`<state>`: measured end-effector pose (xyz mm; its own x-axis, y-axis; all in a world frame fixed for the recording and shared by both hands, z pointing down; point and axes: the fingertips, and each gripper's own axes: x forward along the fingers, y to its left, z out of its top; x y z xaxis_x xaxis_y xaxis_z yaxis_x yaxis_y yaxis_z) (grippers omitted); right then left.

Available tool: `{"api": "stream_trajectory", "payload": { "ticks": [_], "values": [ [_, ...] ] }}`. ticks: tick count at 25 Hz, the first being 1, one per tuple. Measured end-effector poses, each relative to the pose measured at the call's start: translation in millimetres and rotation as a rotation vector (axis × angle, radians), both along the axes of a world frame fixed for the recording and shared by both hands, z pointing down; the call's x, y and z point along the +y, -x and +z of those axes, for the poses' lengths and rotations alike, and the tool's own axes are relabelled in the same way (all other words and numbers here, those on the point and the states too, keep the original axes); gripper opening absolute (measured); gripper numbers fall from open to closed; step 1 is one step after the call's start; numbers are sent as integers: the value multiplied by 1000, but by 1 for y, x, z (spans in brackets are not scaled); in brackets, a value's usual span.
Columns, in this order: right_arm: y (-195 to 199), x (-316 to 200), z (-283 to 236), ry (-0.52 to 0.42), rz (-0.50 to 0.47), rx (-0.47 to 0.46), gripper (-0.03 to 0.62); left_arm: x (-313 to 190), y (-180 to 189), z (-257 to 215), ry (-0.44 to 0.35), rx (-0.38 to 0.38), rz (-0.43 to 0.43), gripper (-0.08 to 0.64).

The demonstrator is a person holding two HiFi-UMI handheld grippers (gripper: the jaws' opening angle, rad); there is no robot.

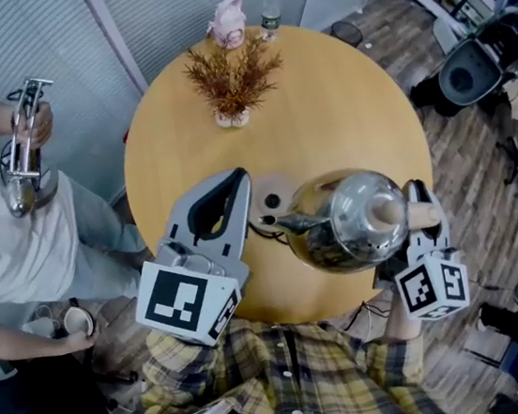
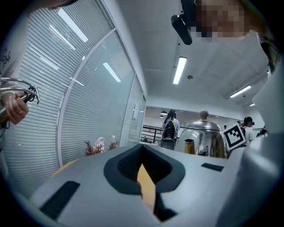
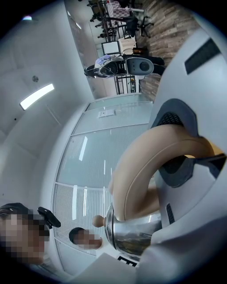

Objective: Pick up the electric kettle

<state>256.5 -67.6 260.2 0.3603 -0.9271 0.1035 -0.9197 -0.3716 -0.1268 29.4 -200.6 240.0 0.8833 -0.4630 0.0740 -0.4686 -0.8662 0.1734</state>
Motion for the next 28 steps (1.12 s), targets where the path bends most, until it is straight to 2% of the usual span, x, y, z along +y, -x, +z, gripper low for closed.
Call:
{"api": "stream_trajectory", "payload": {
  "ticks": [13, 19, 24, 28],
  "values": [
    [2, -5, 10, 2, -12, -7, 69, 3, 4, 9, 26, -7, -9, 2],
    [2, -6, 9, -5, -11, -15, 69, 2, 4, 5, -5, -11, -9, 2],
    [1, -5, 9, -5, -12, -21, 69, 4, 4, 8, 22, -14, -10, 2],
    [3, -6, 15, -11, -16, -34, 69, 3, 7, 7, -1, -13, -12, 2]
  ]
}}
